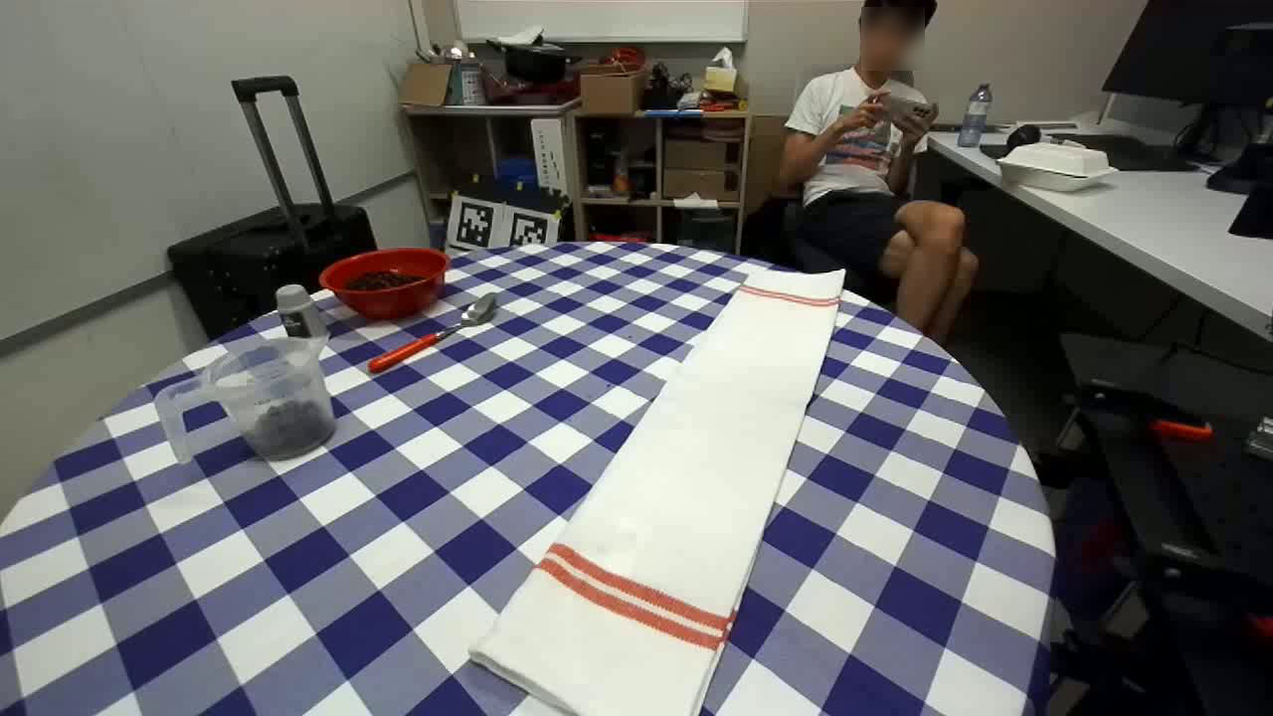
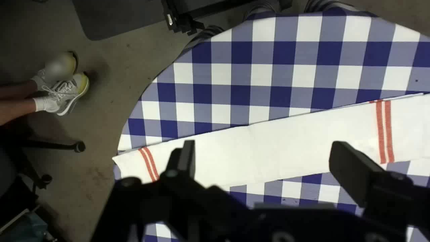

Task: Fold the towel

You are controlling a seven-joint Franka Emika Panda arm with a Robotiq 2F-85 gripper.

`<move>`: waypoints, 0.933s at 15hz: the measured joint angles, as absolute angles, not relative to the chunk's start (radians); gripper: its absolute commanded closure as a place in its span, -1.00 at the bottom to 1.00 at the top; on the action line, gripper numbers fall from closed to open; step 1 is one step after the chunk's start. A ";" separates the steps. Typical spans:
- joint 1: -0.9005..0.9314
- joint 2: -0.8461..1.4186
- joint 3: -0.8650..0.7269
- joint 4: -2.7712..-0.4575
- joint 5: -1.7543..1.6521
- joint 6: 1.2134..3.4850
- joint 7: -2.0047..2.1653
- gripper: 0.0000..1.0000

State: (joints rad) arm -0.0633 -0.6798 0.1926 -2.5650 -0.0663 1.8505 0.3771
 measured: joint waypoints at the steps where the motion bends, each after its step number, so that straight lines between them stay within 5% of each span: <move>1: -0.063 -0.680 0.193 -2.565 -0.066 1.850 0.377 -1.00; 14: 0.058 -0.576 0.242 -2.603 -0.072 1.980 0.281 -1.00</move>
